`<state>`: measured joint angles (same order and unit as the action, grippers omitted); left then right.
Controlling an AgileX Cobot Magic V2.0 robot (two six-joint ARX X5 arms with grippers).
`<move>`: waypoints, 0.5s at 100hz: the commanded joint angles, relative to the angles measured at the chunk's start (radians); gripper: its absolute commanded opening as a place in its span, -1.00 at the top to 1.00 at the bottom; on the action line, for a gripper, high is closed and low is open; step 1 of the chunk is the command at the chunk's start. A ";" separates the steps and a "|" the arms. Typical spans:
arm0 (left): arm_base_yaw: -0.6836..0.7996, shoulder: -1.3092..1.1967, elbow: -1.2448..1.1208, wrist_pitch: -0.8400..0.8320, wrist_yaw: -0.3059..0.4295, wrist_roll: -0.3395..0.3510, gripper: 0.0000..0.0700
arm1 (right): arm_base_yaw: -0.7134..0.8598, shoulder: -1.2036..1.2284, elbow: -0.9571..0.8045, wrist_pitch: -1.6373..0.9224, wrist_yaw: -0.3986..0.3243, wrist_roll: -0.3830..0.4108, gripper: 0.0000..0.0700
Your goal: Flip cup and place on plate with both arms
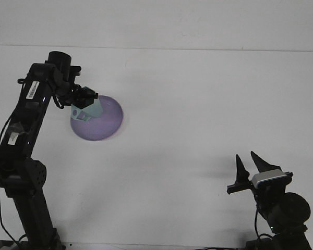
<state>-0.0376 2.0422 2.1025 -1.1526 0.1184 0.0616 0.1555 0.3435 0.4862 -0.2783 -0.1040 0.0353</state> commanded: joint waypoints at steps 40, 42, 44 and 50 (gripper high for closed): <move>-0.010 0.156 0.022 0.003 -0.026 0.002 0.97 | 0.002 0.005 0.003 0.005 0.000 0.014 0.15; -0.010 0.156 0.022 0.004 -0.026 0.002 0.97 | 0.002 0.005 0.003 0.005 0.000 0.014 0.15; -0.010 0.156 0.022 0.003 -0.026 0.002 0.97 | 0.002 0.005 0.003 0.005 0.000 0.014 0.15; -0.010 0.156 0.022 0.002 -0.026 0.004 0.97 | 0.002 0.005 0.003 0.005 0.000 0.014 0.15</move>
<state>-0.0463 2.1796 2.1010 -1.1481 0.0994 0.0612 0.1555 0.3435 0.4862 -0.2787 -0.1040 0.0353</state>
